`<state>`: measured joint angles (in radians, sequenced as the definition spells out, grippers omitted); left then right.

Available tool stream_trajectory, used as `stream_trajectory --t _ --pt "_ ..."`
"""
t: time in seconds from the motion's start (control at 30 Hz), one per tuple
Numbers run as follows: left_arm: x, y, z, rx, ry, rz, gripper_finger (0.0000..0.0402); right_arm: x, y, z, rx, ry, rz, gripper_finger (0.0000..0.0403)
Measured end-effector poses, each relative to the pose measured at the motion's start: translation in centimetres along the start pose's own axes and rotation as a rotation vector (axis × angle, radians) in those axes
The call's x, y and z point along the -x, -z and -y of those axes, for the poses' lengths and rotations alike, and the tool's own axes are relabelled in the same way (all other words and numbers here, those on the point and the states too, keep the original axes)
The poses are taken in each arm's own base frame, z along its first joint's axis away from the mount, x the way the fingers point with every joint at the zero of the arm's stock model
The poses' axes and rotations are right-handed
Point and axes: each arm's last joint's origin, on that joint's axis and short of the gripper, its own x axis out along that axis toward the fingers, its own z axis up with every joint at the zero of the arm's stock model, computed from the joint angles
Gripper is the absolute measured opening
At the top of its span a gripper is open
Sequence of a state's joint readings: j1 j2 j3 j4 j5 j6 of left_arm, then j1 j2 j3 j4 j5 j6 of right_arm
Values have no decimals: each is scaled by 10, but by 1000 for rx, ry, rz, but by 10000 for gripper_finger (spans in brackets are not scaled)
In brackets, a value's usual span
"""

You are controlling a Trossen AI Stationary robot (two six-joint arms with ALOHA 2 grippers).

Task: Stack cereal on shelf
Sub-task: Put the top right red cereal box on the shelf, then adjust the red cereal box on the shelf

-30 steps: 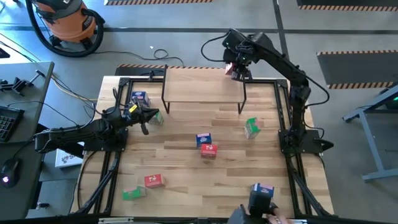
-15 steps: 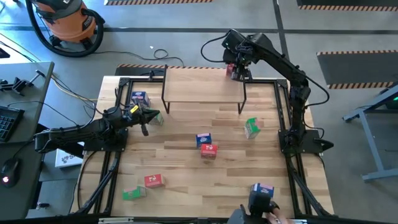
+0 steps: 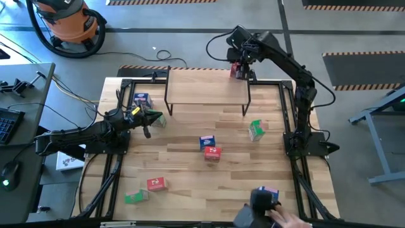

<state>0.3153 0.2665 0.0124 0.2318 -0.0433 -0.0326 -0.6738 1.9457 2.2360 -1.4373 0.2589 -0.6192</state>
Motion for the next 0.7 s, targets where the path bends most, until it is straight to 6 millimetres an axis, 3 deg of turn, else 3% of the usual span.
stream_trajectory --t 0.7 --pt "0 -1 0 19 0 12 0 3 8 17 -1 -84 153 211"
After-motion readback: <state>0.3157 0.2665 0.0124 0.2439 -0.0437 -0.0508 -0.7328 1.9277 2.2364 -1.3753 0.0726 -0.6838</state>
